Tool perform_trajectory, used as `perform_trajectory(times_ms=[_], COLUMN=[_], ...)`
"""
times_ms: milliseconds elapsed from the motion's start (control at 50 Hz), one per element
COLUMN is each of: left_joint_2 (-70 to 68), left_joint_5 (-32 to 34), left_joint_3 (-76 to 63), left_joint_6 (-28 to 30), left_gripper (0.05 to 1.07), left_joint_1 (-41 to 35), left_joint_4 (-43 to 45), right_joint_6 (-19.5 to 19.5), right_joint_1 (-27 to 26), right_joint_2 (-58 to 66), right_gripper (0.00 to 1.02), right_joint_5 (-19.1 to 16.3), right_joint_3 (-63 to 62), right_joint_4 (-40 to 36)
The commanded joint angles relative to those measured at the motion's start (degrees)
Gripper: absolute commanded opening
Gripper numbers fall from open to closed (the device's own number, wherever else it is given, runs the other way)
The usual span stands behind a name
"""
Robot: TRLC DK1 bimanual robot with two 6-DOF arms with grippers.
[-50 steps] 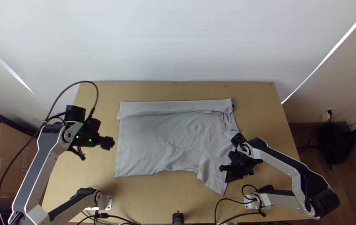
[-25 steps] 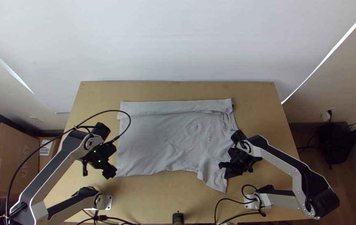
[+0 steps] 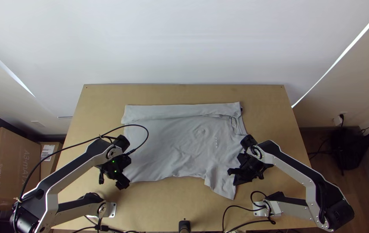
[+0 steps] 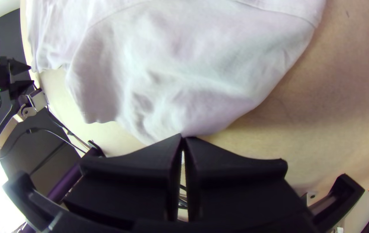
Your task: Fold the t-shirt
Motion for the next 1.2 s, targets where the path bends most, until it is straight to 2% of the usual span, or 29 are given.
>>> perform_trajectory(times_ms=[0,180,200,340,500,580,700,940,1060,1180], left_joint_2=[2.06,4.78,5.04,5.84,4.96,4.69,2.32,-2.78,-3.48,-3.66], left_joint_5=[-0.35,-0.44,-0.44,-0.35,-0.26,0.09,0.09,0.09,0.09,0.09], left_joint_3=[-1.45,-1.89,-1.98,-2.59,-4.61,-4.70,-4.09,-2.86,-2.42,-1.01], left_joint_6=[-0.72,-0.72,-0.72,-0.72,2.36,3.59,5.88,10.53,12.03,13.35], left_gripper=[0.89,0.86,0.83,0.54,0.09,0.08,0.08,0.08,0.08,0.08], left_joint_1=[-0.26,0.01,0.09,0.71,0.53,1.06,4.93,11.70,14.42,16.88], left_joint_4=[0.98,2.21,2.38,5.81,11.35,11.61,11.17,9.50,9.06,8.98], right_joint_6=[-0.07,-0.07,-0.07,-0.16,-0.51,-1.39,-6.22,-15.72,-19.41,-19.76], right_joint_1=[-0.33,-0.33,-0.33,-0.51,-1.65,-3.85,-10.00,-22.48,-25.29,-26.26], right_joint_2=[-0.85,-0.94,-0.94,-1.38,-2.44,-2.96,-3.14,2.05,5.12,5.12], right_gripper=[0.02,0.02,0.02,0.02,0.02,0.02,0.02,0.02,0.02,0.02], right_joint_5=[0.33,0.41,0.41,0.41,0.33,0.15,-1.96,-2.05,-2.05,-2.05], right_joint_3=[1.27,1.18,1.18,1.18,2.32,3.46,6.19,10.58,12.52,14.19], right_joint_4=[-0.93,-0.93,-0.93,-1.01,-2.16,-3.03,-6.46,-11.03,-14.37,-15.08])
